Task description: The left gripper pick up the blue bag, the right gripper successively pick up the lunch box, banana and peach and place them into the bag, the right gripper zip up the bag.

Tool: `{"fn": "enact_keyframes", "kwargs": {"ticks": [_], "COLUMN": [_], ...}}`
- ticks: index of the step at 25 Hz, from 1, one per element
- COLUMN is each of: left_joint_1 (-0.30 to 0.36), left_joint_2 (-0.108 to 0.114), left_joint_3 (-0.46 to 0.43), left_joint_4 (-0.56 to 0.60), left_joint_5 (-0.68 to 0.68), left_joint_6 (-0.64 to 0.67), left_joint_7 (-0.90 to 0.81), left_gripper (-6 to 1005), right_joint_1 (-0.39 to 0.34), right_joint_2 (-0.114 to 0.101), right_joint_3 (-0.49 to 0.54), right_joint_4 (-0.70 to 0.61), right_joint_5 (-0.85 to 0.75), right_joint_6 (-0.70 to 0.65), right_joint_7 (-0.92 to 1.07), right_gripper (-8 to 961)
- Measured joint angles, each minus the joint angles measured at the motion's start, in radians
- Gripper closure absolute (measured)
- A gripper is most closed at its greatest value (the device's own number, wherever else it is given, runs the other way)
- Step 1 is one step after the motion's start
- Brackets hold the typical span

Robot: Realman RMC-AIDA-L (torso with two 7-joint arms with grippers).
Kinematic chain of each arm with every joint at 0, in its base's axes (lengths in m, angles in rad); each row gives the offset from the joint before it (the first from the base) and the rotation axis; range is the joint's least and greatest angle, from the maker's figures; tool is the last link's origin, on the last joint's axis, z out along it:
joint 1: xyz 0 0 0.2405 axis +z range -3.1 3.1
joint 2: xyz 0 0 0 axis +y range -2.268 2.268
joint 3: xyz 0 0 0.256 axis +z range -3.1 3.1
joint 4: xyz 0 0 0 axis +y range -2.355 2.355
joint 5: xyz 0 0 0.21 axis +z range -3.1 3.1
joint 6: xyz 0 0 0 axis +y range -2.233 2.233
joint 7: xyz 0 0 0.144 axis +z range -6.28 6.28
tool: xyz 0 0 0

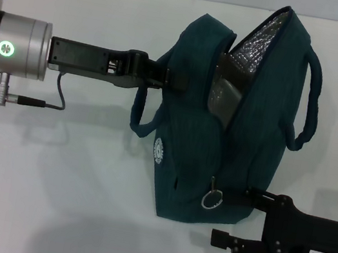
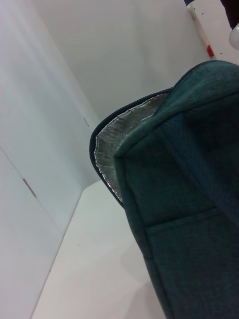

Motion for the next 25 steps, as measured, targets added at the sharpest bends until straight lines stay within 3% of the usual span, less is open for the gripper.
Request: {"fn": "enact_keyframes", "kwargs": {"ticks": [25], "left_joint_1": [0.0], "left_joint_2": [-0.014], "left_joint_3": [0.006], "left_joint_4": [-0.01], "left_joint_5": [-0.052], "left_joint_6": [0.038], "left_joint_7": [-0.006], "left_gripper": [968], "right_joint_1": [0.019], "right_joint_2": [0.0], "right_joint_3": [-0.004], "right_joint_4": [0.014], "right_joint_5": [0.051], "right_joint_6": [0.042], "right_joint_7": [0.0], "right_gripper": [84]}}
